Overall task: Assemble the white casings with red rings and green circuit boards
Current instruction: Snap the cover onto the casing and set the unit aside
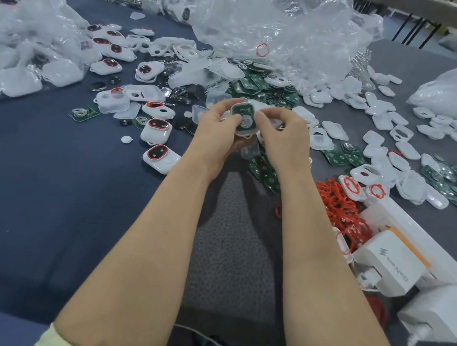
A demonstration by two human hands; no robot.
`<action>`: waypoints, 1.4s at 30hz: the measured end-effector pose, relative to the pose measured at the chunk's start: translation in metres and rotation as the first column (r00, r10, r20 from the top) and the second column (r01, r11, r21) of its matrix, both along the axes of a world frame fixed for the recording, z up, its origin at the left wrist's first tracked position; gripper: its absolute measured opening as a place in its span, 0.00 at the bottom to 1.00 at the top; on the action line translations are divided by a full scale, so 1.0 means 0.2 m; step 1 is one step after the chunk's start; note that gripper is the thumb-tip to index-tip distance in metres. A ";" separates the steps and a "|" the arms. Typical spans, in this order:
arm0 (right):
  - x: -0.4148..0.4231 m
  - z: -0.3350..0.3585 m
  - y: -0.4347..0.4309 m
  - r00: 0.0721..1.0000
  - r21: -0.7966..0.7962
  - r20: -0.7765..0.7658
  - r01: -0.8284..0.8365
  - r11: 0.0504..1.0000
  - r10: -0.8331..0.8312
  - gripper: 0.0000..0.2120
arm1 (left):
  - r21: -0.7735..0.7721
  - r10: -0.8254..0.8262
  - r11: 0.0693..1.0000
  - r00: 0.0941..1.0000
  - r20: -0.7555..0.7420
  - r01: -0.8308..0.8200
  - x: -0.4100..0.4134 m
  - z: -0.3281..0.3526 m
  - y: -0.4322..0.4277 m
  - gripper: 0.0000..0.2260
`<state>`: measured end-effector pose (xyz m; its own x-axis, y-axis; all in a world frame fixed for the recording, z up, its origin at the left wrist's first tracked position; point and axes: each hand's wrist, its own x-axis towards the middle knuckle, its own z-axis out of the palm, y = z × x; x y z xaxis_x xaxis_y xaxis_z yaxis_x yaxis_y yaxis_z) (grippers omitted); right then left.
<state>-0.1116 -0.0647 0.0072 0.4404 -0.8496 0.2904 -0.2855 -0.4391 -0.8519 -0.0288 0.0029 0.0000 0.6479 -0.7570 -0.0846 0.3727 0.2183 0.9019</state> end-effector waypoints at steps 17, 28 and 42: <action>0.00 0.02 0.00 1.000 0.058 -0.004 -0.013 0.998 0.013 0.01 | -0.016 0.013 1.000 0.975 0.221 -0.010 0.00 -0.02 0.01 0.11; 0.02 0.00 0.01 1.000 0.063 -0.008 -0.016 0.998 0.017 0.08 | 0.001 0.033 0.999 0.965 0.261 -0.034 -0.01 -0.04 0.00 0.11; 0.00 0.01 0.00 0.963 0.229 0.247 0.052 0.972 -0.109 0.09 | -0.001 0.075 0.997 0.978 0.194 -0.076 0.00 -0.04 -0.01 0.14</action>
